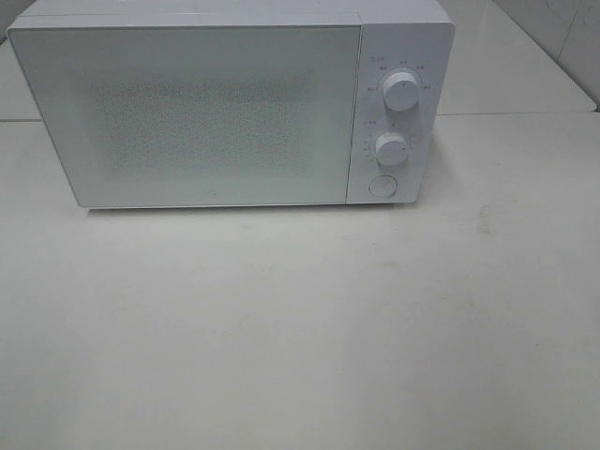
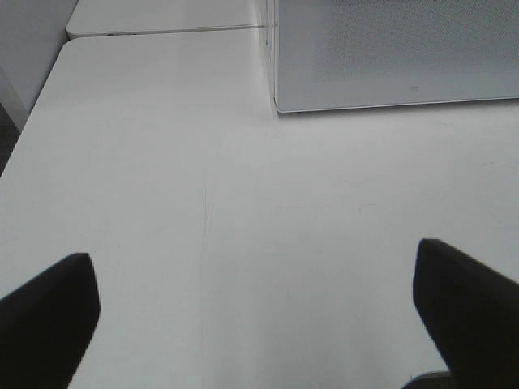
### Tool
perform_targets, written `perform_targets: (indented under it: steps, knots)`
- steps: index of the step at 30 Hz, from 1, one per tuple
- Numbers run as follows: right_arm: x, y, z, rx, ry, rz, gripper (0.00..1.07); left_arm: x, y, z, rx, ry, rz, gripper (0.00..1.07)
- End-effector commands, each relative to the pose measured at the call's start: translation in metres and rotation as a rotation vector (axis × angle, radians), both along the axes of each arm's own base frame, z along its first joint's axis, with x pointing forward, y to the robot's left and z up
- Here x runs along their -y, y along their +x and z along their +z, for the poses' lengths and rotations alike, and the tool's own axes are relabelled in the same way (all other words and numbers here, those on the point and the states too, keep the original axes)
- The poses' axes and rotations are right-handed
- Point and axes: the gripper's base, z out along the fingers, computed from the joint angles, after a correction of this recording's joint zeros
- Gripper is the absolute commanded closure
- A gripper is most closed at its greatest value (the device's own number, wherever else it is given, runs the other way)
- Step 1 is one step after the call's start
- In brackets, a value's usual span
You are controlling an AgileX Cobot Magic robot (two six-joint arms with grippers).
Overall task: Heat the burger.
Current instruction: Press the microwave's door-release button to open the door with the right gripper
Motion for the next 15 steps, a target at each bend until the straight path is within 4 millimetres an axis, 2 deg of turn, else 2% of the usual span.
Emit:
perform_targets:
  steps: [1, 5, 9, 10, 12, 14, 15]
  knots:
    - [-0.001, 0.016, 0.004, 0.023, -0.008, -0.007, 0.38, 0.0, -0.001, 0.0, 0.026, -0.006, 0.0, 0.09]
    - [-0.003, 0.03, 0.003, 0.012, -0.009, -0.008, 0.38, 0.0, -0.001, 0.0, 0.026, -0.006, 0.0, 0.09]
    - [-0.006, 0.053, 0.0, 0.008, -0.009, -0.01, 0.38, 0.0, -0.001, 0.0, 0.026, -0.006, 0.0, 0.09]
    - [-0.006, 0.053, 0.0, 0.008, -0.009, -0.01, 0.38, 0.0, -0.001, 0.0, 0.026, -0.006, 0.0, 0.09]
    - [-0.008, 0.068, -0.002, 0.015, -0.008, -0.011, 0.38, 0.0, -0.001, 0.0, 0.026, -0.006, 0.0, 0.09]
    - [-0.009, 0.073, -0.002, 0.017, -0.008, -0.011, 0.38, 0.0, -0.001, 0.0, 0.026, -0.006, 0.0, 0.09]
    - [-0.01, 0.083, -0.005, 0.019, -0.008, -0.012, 0.38, 0.0, -0.001, 0.0, 0.026, -0.006, 0.0, 0.09]
